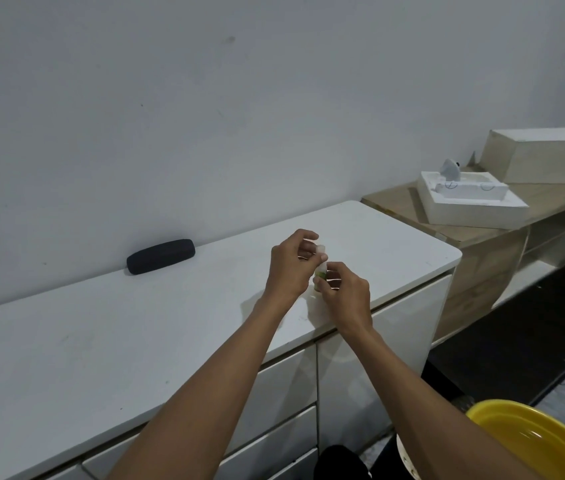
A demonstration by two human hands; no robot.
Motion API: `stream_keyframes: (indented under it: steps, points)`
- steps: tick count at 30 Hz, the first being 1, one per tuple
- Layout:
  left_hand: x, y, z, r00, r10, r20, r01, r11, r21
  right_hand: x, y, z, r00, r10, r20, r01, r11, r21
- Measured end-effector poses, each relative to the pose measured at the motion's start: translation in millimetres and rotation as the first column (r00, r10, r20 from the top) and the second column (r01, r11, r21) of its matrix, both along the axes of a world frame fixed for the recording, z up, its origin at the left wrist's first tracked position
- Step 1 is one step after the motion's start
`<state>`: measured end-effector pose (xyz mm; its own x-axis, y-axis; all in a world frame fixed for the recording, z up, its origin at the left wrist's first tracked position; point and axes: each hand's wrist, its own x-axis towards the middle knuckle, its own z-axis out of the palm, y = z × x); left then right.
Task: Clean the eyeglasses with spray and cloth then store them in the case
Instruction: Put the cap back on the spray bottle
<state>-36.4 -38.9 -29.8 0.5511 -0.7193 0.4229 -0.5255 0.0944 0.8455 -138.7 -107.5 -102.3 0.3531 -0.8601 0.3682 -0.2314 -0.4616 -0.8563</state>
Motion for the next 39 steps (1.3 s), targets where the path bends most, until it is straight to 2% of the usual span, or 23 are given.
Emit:
stream_keyframes:
  steps: [4, 7, 11, 15, 17, 19, 25, 31, 39]
  points:
    - [9, 12, -4, 0.999, -0.026, 0.036, 0.021, 0.988, 0.152, 0, 0, 1, 0.999, 0.000, -0.039, -0.001, 1.000, -0.025]
    - [34, 37, -13, 0.989, 0.078, 0.129, -0.115, 0.943, 0.312, 4, -1, 3, 0.996, -0.019, -0.085, 0.016, 0.999, -0.042]
    - [79, 83, -31, 0.952, 0.170, 0.255, -0.275, 0.840, 0.468, 17, -1, 12, 0.992, 0.008, -0.124, -0.014, 0.999, -0.046]
    - [124, 120, -48, 0.856, 0.241, 0.457, -0.477, 0.710, 0.518, 52, 8, 26, 0.993, 0.063, -0.097, -0.067, 0.997, -0.043]
    - [145, 129, -51, 0.820, 0.249, 0.515, -0.539, 0.638, 0.551, 76, 12, 32, 0.992, 0.094, -0.090, -0.097, 0.995, -0.035]
    - [165, 133, -53, 0.805, 0.251, 0.537, -0.564, 0.604, 0.563, 102, 16, 37, 0.989, 0.134, -0.068, -0.134, 0.991, 0.004]
    - [194, 124, -65, 0.788, 0.251, 0.562, -0.590, 0.569, 0.572, 188, 17, 38, 0.974, 0.222, -0.042, -0.219, 0.974, 0.064]
    - [201, 119, -74, 0.781, 0.251, 0.571, -0.597, 0.570, 0.565, 266, 3, 36, 0.979, 0.200, -0.050, -0.196, 0.978, 0.075]
    - [201, 116, -75, 0.775, 0.249, 0.580, -0.600, 0.577, 0.554, 310, -18, 22, 0.981, 0.168, -0.096, -0.163, 0.985, 0.057]
